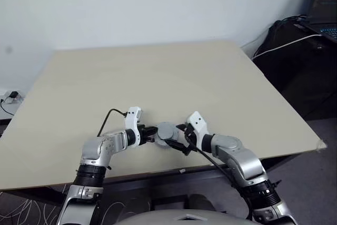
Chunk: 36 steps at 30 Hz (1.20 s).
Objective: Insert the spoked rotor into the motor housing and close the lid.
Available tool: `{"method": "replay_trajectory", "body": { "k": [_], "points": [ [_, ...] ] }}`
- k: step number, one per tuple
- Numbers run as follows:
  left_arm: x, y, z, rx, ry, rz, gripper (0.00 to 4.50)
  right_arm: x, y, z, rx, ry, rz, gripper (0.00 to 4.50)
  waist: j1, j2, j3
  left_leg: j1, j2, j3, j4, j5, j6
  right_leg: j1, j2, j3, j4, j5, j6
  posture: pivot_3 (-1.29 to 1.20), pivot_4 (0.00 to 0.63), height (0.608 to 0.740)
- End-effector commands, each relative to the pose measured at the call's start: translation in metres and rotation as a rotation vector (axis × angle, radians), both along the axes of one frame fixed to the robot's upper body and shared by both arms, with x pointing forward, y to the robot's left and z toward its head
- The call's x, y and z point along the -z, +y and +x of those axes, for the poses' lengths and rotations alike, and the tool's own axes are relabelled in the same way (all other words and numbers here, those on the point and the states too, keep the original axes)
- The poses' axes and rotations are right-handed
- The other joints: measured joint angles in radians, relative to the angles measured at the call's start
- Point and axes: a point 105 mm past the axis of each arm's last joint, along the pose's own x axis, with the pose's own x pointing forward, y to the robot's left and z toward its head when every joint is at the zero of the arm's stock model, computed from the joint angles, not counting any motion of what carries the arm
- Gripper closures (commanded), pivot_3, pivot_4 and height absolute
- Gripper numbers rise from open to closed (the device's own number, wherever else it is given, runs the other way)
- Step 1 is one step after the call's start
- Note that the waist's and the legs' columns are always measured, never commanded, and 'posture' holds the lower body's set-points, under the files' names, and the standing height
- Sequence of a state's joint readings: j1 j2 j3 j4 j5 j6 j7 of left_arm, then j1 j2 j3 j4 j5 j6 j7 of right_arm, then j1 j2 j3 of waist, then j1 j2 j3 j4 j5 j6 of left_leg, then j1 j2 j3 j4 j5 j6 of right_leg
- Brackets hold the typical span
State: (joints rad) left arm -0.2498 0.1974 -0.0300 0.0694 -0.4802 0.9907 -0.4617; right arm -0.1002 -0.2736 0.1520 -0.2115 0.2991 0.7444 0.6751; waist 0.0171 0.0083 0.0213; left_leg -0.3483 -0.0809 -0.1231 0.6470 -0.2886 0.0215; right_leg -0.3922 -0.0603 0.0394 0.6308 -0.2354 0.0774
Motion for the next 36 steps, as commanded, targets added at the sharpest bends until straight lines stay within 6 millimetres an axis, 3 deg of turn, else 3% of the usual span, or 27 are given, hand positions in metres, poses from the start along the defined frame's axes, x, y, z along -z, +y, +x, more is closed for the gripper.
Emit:
{"method": "replay_trajectory", "body": {
  "k": [1,6,9,14,22,31,36],
  "points": [
    [0.008,-0.008,-0.007,0.042,0.039,0.009,4.5,-0.025,-0.007,0.009,0.098,0.028,0.117,0.03,0.002,0.0,0.0,0.0,0.0,0.0,0.0,0.0,0.0,0.0,0.0,0.0,0.0,0.0,0.0,0.0,0.0,0.74],
    [0.008,-0.01,-0.007,0.047,0.038,0.004,4.5,-0.015,-0.009,0.016,0.283,0.264,0.206,0.03,0.004,0.001,0.0,-0.001,0.0,0.0,0.0,0.0,0.0,-0.001,0.0,0.0,-0.001,0.003,-0.005,0.0,0.0,0.74],
    [0.008,-0.01,-0.008,0.049,0.038,0.003,4.5,-0.006,0.0,0.011,0.306,0.416,0.235,0.03,0.004,0.001,0.0,-0.001,0.0,0.0,-0.001,0.0,0.001,-0.001,0.0,0.0,-0.001,0.003,-0.005,0.0,0.0,0.74],
    [0.007,-0.012,-0.008,0.052,0.036,0.0,4.5,0.0,0.006,0.01,0.314,0.509,0.228,0.03,0.004,0.002,-0.001,-0.001,-0.001,0.001,-0.001,0.0,0.001,-0.002,-0.001,0.001,-0.001,0.003,-0.005,0.0,0.0,0.74],
    [0.006,-0.012,-0.008,0.051,0.031,-0.006,4.5,0.011,0.002,0.014,0.35,0.569,0.208,0.03,0.0,0.003,-0.002,-0.001,-0.002,0.001,-0.001,0.001,0.005,-0.001,-0.001,0.001,-0.001,0.003,-0.005,0.0,0.0,0.74],
    [0.006,-0.012,-0.008,0.056,0.026,-0.006,4.5,0.013,-0.018,0.036,0.499,0.492,0.236,0.03,-0.002,0.005,-0.002,0.0,-0.003,0.001,0.0,0.001,0.005,0.0,-0.001,0.001,-0.001,0.004,-0.004,0.0,0.0,0.74],
    [0.006,-0.012,-0.009,0.057,0.026,-0.006,4.5,0.019,-0.022,0.031,0.484,0.51,0.189,0.03,-0.003,0.005,-0.002,0.0,-0.003,0.001,-0.001,0.003,0.003,-0.001,-0.001,0.002,-0.001,0.004,-0.004,0.0,0.0,0.74]
  ]
}}
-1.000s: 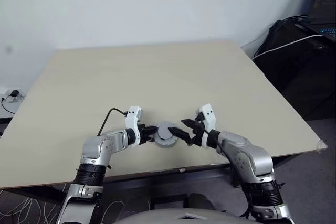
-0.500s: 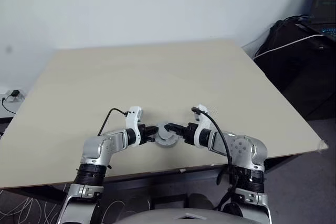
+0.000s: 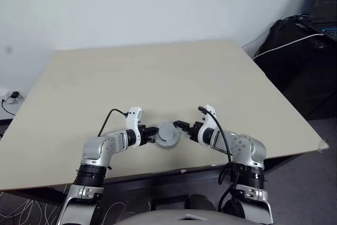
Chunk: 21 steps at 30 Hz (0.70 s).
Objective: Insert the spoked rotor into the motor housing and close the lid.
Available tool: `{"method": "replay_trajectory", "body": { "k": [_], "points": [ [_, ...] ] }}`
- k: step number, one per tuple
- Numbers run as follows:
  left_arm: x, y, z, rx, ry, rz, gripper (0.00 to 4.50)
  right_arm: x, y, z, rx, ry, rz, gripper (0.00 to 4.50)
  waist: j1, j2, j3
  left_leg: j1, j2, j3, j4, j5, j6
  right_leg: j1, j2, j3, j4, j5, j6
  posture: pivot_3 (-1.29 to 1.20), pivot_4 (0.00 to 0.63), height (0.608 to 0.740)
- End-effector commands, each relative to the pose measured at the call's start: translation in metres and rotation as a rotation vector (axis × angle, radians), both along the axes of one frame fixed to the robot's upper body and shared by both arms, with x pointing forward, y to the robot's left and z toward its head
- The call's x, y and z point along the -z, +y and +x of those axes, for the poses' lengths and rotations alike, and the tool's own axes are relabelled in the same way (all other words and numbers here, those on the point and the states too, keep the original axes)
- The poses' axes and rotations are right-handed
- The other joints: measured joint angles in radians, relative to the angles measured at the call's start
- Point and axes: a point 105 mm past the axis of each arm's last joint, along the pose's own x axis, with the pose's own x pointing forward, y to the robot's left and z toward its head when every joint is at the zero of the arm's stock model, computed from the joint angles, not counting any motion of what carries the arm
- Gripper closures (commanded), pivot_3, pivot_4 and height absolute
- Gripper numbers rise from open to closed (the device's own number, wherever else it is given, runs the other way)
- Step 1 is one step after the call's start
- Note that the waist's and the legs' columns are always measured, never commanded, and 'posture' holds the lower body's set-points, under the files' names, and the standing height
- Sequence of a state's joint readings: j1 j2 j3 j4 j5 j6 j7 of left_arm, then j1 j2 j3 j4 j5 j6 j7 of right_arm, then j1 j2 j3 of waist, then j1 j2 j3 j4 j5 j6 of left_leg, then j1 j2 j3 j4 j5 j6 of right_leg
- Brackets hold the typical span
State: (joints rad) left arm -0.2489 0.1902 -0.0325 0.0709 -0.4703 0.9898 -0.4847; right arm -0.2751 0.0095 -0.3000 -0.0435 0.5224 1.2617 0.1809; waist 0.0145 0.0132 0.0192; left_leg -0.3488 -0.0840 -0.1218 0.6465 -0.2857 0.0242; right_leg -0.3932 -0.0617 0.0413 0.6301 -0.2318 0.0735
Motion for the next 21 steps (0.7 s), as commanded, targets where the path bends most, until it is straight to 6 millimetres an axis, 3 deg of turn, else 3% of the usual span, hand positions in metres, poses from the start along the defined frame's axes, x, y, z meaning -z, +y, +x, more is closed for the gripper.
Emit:
{"method": "replay_trajectory", "body": {
  "k": [1,8,16,21],
  "points": [
    [0.006,-0.009,-0.007,0.041,0.025,0.008,4.5,-0.004,0.005,-0.001,-0.036,-0.014,0.005,0.03,0.0,0.0,0.0,0.0,0.0,0.0,0.0,0.0,0.0,0.0,0.0,0.0,0.0,0.0,0.0,0.0,0.0,0.74],
    [0.005,-0.009,-0.006,0.041,0.019,0.006,4.5,0.003,0.02,-0.018,-0.127,0.048,0.043,0.03,0.0,0.0,0.0,0.0,0.0,0.0,0.0,-0.001,0.003,0.0,0.0,0.0,0.0,0.0,0.0,0.0,0.0,0.74],
    [0.005,-0.008,-0.006,0.036,0.016,0.007,4.5,0.007,0.03,-0.023,-0.147,0.085,0.085,0.03,-0.001,0.0,0.0,0.0,0.0,0.0,0.0,-0.002,0.003,0.0,0.0,0.0,0.0,0.0,0.0,0.0,0.0,0.74],
    [0.005,-0.008,-0.006,0.033,0.016,0.007,4.5,-0.003,0.043,-0.027,-0.176,0.101,0.23,0.03,-0.001,0.0,0.0,0.0,0.0,0.0,0.0,-0.002,0.003,0.0,0.0,0.0,0.0,0.0,0.0,0.0,0.0,0.74]
  ]
}}
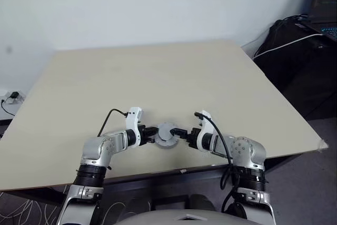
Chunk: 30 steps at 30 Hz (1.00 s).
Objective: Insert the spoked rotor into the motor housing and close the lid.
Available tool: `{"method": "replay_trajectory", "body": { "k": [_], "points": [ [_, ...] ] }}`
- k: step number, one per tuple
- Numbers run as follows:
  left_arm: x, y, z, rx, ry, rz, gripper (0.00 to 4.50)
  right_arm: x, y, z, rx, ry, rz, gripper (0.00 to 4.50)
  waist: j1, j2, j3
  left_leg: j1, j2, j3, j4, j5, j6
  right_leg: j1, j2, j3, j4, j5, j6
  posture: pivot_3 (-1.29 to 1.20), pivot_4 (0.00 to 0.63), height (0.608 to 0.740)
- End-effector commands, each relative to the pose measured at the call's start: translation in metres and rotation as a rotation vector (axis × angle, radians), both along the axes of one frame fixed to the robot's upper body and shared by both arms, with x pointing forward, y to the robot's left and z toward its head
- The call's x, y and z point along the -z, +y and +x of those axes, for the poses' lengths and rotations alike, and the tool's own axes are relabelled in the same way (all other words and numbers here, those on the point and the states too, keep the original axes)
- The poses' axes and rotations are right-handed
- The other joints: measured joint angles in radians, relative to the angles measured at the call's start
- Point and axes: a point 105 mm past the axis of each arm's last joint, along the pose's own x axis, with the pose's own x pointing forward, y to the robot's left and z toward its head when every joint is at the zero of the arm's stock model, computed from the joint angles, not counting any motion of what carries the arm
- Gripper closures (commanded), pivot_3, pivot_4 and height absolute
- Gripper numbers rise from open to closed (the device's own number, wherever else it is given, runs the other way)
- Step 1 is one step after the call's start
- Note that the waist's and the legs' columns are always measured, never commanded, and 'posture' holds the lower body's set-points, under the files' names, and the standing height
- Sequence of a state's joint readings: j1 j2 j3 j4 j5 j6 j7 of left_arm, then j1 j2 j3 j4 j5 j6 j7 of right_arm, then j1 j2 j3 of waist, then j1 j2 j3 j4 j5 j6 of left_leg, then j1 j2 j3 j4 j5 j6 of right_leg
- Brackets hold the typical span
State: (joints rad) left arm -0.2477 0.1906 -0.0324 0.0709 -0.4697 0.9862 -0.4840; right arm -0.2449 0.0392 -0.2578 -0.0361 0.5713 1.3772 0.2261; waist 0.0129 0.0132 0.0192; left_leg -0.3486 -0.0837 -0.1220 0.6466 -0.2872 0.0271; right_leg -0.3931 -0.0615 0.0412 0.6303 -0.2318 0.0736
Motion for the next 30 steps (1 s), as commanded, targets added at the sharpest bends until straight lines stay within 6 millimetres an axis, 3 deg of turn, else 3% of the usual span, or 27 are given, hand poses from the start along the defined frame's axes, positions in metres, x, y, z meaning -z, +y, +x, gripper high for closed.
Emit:
{"method": "replay_trajectory", "body": {
  "k": [1,13,16,21,30],
  "points": [
    [0.005,-0.008,-0.006,0.035,0.018,0.005,4.5,-0.013,0.015,-0.002,-0.029,0.006,0.149,0.03,0.0,0.0,0.0,0.0,0.0,0.0,0.0,0.0,0.0,0.0,0.0,0.0,0.0,0.0,0.0,0.0,0.0,0.74],
    [0.005,-0.004,-0.008,0.021,0.015,-0.002,4.5,-0.003,0.019,0.011,0.149,0.066,0.264,0.03,-0.015,0.001,0.0,0.001,0.001,0.001,0.0,0.0,-0.001,0.0,0.0,0.0,0.001,0.001,0.001,0.0,0.0,0.74],
    [0.007,-0.001,-0.01,0.015,0.02,-0.001,4.5,-0.006,0.026,0.007,0.129,0.075,0.313,0.03,-0.016,0.001,-0.001,0.001,0.0,0.001,0.0,0.001,-0.001,0.0,0.0,0.0,0.001,0.001,0.001,0.0,0.0,0.74],
    [0.009,0.004,-0.011,-0.004,0.027,0.0,4.5,-0.036,0.05,-0.007,-0.028,0.005,0.469,0.03,-0.025,0.002,0.0,0.0,0.0,0.001,-0.001,0.001,0.0,-0.001,0.0,0.001,0.001,0.001,0.0,0.0,0.0,0.74],
    [0.009,0.003,-0.012,-0.013,0.029,-0.006,4.5,-0.033,0.062,-0.013,-0.097,0.039,0.426,0.03,-0.027,0.003,0.0,0.0,0.0,0.001,-0.001,0.0,0.001,-0.002,0.0,0.001,0.001,0.001,0.0,0.0,0.0,0.74]
  ]
}}
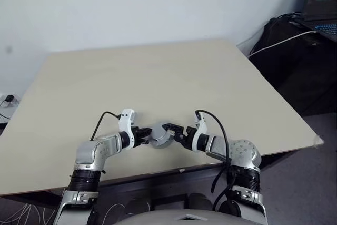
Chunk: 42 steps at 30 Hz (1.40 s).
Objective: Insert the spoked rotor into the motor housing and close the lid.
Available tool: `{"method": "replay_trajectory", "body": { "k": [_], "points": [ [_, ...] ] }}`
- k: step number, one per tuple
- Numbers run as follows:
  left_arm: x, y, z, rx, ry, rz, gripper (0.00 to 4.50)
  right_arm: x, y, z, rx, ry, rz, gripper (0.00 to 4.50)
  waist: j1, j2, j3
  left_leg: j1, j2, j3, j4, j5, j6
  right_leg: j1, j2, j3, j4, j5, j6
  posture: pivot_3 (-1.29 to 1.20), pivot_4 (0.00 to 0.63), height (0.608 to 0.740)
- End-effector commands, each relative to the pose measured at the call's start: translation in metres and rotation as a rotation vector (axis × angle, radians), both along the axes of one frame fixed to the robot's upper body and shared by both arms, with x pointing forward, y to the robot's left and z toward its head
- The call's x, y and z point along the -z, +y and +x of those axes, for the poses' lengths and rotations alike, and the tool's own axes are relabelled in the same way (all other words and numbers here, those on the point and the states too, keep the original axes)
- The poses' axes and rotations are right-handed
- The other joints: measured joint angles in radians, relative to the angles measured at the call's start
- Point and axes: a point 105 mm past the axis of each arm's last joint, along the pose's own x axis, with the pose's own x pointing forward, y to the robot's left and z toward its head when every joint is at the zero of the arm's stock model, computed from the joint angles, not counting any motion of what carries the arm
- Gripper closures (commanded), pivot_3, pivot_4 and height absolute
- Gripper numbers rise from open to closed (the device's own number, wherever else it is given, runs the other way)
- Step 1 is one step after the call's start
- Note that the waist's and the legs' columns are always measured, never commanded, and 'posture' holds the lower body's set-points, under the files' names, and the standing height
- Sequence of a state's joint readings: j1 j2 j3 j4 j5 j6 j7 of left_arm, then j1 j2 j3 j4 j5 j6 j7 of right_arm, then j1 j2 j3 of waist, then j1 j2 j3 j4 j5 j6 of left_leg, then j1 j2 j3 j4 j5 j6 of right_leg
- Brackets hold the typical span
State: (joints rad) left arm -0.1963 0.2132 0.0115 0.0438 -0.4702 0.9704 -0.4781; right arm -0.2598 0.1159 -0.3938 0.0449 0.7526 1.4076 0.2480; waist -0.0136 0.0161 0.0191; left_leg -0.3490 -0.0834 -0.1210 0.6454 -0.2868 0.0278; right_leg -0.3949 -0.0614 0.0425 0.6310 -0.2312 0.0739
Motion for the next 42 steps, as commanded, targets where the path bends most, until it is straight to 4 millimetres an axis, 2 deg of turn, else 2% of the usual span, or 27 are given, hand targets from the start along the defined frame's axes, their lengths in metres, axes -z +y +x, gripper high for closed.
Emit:
{"method": "replay_trajectory", "body": {
  "k": [1,6,10,13,18,19,32,42],
  "points": [
    [0.004,-0.016,-0.008,0.049,0.03,-0.021,4.5,-0.014,0.044,-0.012,-0.124,-0.023,0.087,0.03,-0.001,0.0,0.0,0.0,0.0,0.0,0.0,0.0,0.0,0.0,0.0,0.0,0.0,0.0,0.0,0.0,0.0,0.74],
    [0.004,-0.016,-0.008,0.046,0.027,-0.022,4.5,0.0,0.04,-0.007,-0.078,0.013,-0.006,0.03,-0.003,0.0,0.0,0.0,0.0,0.0,0.0,0.0,0.0,0.0,0.0,0.0,0.0,0.0,0.0,0.0,0.0,0.74],
    [0.004,-0.016,-0.007,0.045,0.025,-0.022,4.5,0.001,0.039,-0.005,-0.062,0.019,-0.009,0.03,-0.001,0.0,0.0,0.0,0.0,0.0,0.0,0.0,0.0,0.0,0.0,0.0,0.0,0.0,0.0,0.0,0.0,0.74],
    [0.004,-0.016,-0.007,0.048,0.024,-0.023,4.5,-0.003,0.039,-0.004,-0.049,0.015,0.026,0.6,-0.001,0.0,0.0,0.0,0.0,0.0,0.0,0.0,0.0,0.0,0.0,0.0,0.0,0.0,0.0,0.0,0.0,0.74],
    [0.004,-0.016,-0.007,0.049,0.023,-0.023,4.5,-0.01,0.038,-0.007,-0.058,0.008,0.074,2.13,0.002,0.001,0.0,-0.001,0.0,0.0,0.0,0.0,0.0,-0.001,0.0,0.0,0.0,0.0,0.0,0.0,0.0,0.74],
    [0.004,-0.016,-0.007,0.05,0.023,-0.023,4.5,-0.011,0.038,-0.008,-0.065,0.01,0.073,2.3,0.003,0.001,0.0,-0.001,0.0,0.0,0.0,0.0,0.0,-0.001,0.0,0.0,0.0,0.0,0.0,0.0,0.0,0.74],
    [0.003,-0.016,-0.007,0.049,0.023,-0.024,4.5,-0.008,0.037,-0.021,-0.147,0.042,0.059,2.32,0.002,0.001,0.0,0.0,0.0,0.0,0.001,0.0,0.0,0.0,0.0,0.0,0.0,0.0,0.0,0.0,0.0,0.74],
    [-0.001,-0.017,-0.007,0.051,0.007,-0.033,4.5,-0.007,0.04,-0.021,-0.141,0.053,0.069,2.38,-0.003,0.002,-0.001,0.0,0.0,0.0,0.001,0.0,0.0,0.001,0.0,0.0,0.0,0.0,0.0,0.0,0.0,0.74]
  ]
}}
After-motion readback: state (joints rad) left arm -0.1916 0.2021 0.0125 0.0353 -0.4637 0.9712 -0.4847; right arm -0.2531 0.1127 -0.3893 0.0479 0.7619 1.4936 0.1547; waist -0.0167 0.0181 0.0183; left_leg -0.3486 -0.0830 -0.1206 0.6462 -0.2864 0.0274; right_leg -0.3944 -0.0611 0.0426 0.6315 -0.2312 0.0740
